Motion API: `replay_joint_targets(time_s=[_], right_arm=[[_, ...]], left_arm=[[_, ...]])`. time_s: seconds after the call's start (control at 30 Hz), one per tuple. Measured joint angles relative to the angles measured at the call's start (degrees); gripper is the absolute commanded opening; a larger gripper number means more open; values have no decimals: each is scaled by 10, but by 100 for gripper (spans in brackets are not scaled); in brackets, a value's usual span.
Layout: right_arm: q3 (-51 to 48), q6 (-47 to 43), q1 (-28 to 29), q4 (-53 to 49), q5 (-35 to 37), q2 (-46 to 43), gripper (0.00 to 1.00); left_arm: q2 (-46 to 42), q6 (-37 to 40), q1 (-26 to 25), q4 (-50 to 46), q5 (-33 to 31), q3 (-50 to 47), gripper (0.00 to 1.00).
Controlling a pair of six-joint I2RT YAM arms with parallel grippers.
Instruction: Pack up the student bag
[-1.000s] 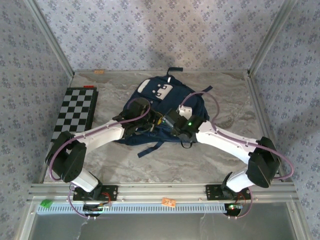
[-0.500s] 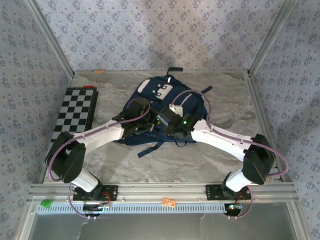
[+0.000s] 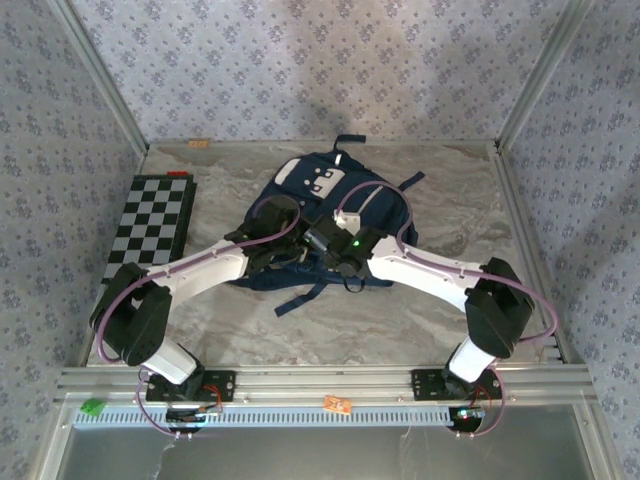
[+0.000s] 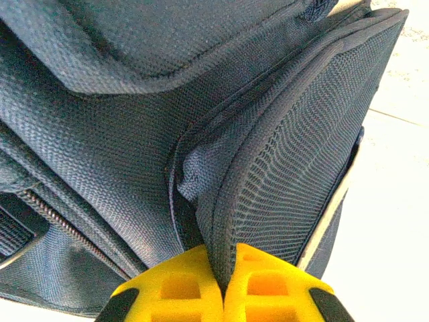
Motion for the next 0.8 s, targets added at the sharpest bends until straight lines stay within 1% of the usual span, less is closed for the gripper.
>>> replay_joint_targets(time_s=[0.1, 0.17, 0.3, 0.37, 0.47, 0.63, 0.73, 0.8], right_arm=[[8, 4, 0, -12, 10, 7, 19], [12, 5, 0, -19, 16, 10, 13], [12, 6, 2, -22, 20, 10, 11], [11, 5, 2, -21, 19, 10, 6], [11, 0, 2, -19, 19, 9, 1], [11, -17, 4, -21, 16, -6, 0], [-4, -37, 4, -19, -4, -42, 0], [-32, -58, -7, -9, -28, -81, 0]], left_arm=[[0, 0, 0, 0, -2, 0, 0], [0, 1, 0, 0, -2, 0, 0], [0, 2, 1, 0, -2, 0, 0], [0, 3, 2, 0, -2, 0, 0], [0, 9, 5, 0, 0, 0, 0], [-13, 37, 17, -14, 9, 0, 0], [-35, 84, 38, -44, 26, 0, 0], [-45, 125, 61, -74, 47, 4, 0]])
